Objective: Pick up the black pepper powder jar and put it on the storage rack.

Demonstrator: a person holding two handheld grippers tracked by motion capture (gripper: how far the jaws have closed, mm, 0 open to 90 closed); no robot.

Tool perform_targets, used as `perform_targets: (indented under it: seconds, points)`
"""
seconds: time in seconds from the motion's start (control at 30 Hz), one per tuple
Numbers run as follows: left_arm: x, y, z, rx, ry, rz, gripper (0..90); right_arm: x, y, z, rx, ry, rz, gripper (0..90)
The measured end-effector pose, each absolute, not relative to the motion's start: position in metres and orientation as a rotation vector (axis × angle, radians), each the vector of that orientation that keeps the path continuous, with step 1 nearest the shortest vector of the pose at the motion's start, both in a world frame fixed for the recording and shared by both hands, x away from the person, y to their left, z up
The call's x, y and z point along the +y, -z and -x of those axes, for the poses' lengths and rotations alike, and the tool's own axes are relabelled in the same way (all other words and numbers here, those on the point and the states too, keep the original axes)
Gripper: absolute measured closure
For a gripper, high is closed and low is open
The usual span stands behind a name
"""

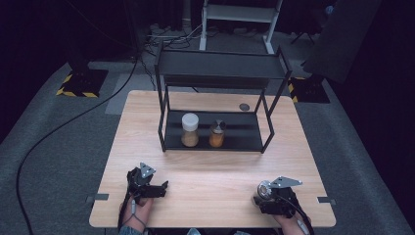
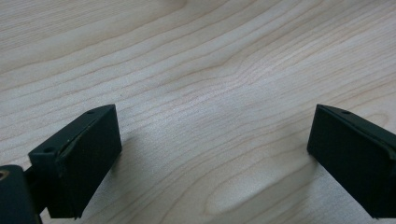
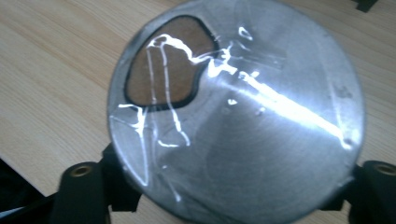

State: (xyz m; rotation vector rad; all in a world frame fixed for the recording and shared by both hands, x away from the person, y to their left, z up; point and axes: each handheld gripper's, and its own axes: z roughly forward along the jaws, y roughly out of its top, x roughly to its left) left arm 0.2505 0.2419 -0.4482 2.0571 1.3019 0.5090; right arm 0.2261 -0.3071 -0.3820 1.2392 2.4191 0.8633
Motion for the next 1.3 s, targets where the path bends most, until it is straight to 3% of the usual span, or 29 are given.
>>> perform_targets:
  seconds: [0.43, 1.3]
  points:
    - [0.242, 0.448, -0.250, 1.304, -0.509, -2.055, 2.8, -0.301, 0.374, -0.225, 2.420, -0.824, -1.199, 30.2]
    - [0.242, 0.448, -0.251, 1.305, -0.509, -2.055, 2.7, -0.294, 0.314, -0.245, 2.389, -0.847, -1.151, 30.3]
